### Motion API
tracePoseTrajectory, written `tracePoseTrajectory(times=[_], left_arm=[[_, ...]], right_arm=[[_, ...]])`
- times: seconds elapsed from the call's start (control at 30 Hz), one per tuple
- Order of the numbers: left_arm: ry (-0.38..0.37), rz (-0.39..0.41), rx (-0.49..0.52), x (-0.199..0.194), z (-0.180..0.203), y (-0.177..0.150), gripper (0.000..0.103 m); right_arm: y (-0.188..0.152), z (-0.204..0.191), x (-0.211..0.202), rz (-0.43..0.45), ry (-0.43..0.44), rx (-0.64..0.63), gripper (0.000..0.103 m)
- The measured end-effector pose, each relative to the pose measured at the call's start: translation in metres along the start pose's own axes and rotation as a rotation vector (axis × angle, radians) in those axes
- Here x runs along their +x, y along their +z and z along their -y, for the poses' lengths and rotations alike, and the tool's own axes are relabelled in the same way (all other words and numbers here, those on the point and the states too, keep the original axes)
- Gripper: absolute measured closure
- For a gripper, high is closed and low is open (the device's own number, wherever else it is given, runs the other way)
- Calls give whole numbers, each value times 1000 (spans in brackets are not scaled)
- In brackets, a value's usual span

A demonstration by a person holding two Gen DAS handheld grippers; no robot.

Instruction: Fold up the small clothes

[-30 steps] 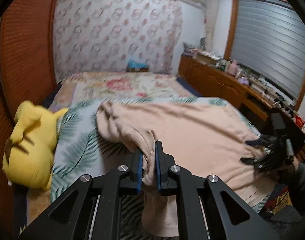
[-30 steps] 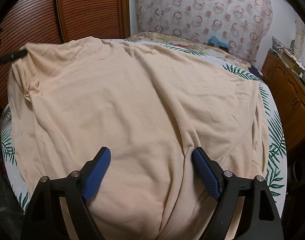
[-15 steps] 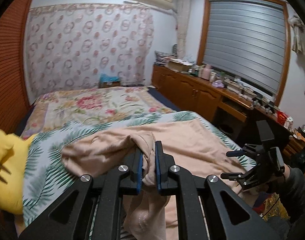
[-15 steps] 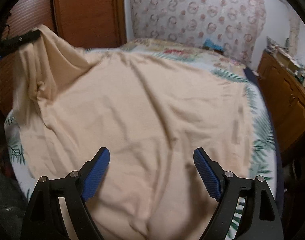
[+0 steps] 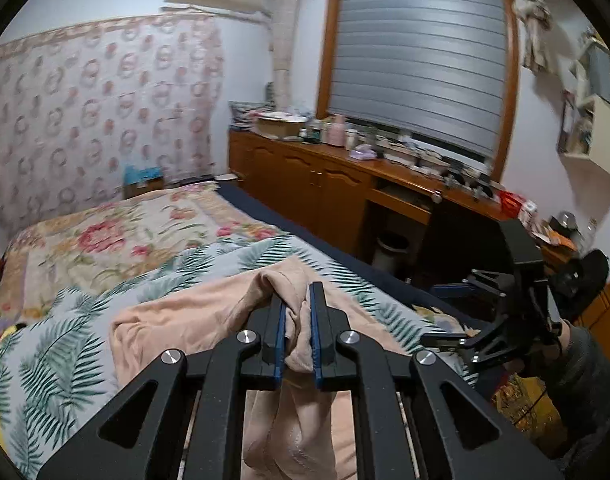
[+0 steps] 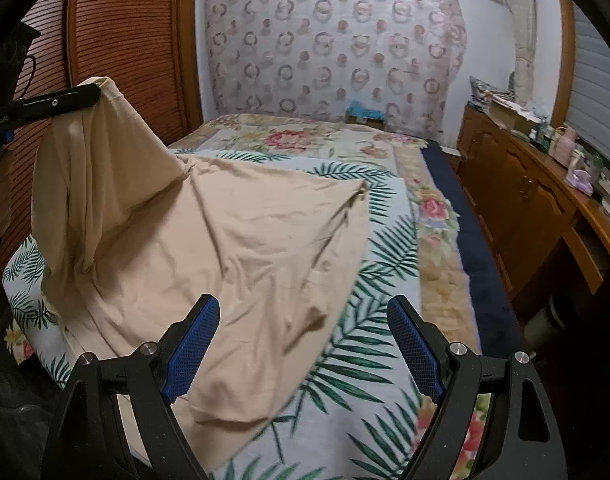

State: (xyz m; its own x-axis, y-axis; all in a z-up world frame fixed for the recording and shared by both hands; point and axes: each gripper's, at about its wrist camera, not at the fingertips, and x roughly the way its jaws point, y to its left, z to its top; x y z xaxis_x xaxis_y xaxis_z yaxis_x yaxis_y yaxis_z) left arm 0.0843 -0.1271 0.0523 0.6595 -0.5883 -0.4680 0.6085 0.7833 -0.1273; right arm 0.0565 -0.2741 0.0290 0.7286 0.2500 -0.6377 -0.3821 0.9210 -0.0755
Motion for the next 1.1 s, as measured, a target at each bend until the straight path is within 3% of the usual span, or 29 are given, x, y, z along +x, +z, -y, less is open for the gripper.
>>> tracePoseTrajectory(times=[0.1, 0.17, 0.23, 0.37, 0.43, 0.5, 0.73, 0.87, 1.03, 1.1], left_arm=[[-17, -23, 19, 9, 14, 1, 92], [-23, -56, 24, 17, 19, -2, 85], [-41, -71, 32, 19, 19, -7, 62], [-14, -81, 6, 18, 9, -17, 51], [11, -78, -20, 14, -2, -23, 35], [48, -71, -47, 9, -13, -31, 28], [212, -70, -130, -8, -60, -66, 27], [265, -78, -178, -16, -79, -85, 27], [315, -83, -208, -21, -95, -101, 27], [328, -80, -224, -23, -99, -106, 27]], right_arm=[[-2, 2, -3, 7, -3, 15, 16], [-4, -1, -2, 7, 0, 20, 16], [-5, -1, 2, 5, 7, 21, 16], [-3, 2, 8, 1, 22, 18, 16], [0, 1, 11, 2, 32, 14, 16], [2, -1, 16, 2, 44, 12, 16], [14, -19, 40, -14, 115, -19, 19], [20, -32, 64, -55, 181, -58, 34], [19, -32, 90, -122, 194, -82, 53], [17, -28, 96, -143, 200, -83, 65]])
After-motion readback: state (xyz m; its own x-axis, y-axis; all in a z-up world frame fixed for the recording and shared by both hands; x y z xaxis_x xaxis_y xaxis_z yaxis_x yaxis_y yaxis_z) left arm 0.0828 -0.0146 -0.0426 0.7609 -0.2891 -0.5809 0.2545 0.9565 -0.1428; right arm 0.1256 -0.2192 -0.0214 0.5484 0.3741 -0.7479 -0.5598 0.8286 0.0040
